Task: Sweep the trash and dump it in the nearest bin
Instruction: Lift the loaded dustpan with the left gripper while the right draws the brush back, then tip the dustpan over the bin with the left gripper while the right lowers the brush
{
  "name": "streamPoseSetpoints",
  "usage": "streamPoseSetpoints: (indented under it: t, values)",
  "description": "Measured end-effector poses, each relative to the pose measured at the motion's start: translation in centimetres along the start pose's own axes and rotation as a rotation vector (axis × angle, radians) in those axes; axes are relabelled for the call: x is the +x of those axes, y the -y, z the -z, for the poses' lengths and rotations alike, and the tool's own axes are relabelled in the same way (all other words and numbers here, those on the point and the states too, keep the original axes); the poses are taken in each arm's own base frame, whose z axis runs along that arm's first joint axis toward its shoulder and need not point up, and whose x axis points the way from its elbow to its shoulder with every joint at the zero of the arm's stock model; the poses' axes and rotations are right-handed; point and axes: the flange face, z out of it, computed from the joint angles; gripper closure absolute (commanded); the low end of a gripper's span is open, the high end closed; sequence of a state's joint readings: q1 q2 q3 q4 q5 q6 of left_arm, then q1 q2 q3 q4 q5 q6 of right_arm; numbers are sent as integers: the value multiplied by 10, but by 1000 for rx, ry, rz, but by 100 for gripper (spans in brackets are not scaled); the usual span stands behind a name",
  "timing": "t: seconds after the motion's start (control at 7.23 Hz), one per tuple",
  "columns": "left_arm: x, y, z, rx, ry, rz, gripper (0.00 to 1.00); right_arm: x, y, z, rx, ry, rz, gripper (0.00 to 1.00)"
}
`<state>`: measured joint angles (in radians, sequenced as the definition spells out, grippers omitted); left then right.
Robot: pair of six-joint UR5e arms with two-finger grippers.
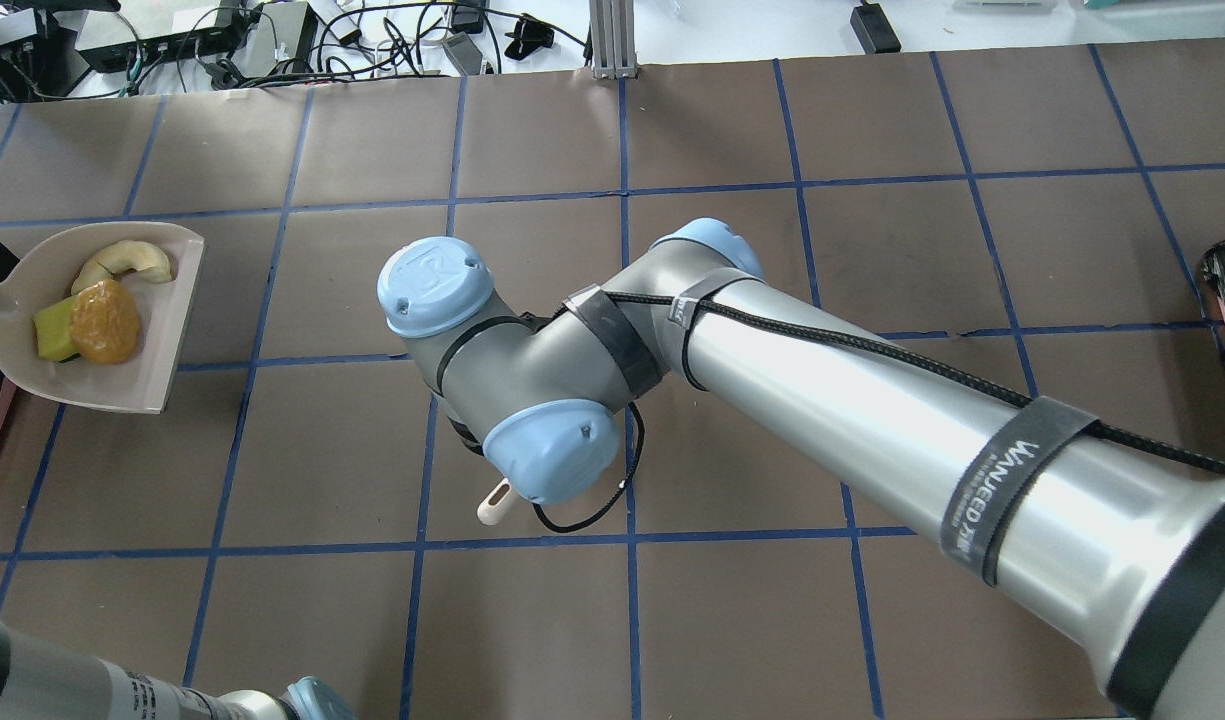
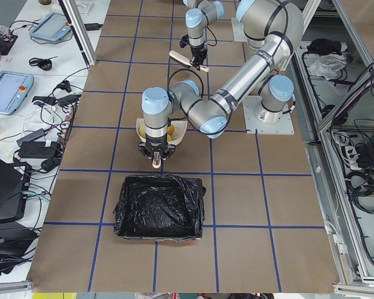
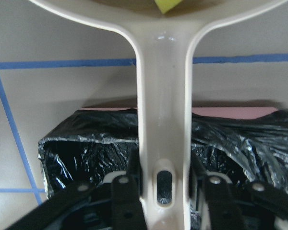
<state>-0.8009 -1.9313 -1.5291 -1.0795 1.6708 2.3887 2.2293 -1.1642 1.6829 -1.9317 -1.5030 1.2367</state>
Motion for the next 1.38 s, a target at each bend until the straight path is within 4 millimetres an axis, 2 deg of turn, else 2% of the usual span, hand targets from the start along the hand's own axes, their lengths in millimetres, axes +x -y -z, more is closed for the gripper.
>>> streamPoseSetpoints:
  t: [0.28,0.55,0.83,0.97,1.38]
  values:
    - [3,-45,20,-28,1,-30,100,46,8,0,-18,-11,247,100]
    - [2,-88,33,-71,6,-38,100,83,27,0,-53,11,488,100]
    - [-7,-128,47,-128,26,-20,100,100,42,-2,-69,23,637,100]
    - [-8,-151,46,-151,31,-4,100,102,43,-3,-72,24,657,100]
    - [1,-218,46,-210,51,31,100,111,39,-8,-81,22,590,100]
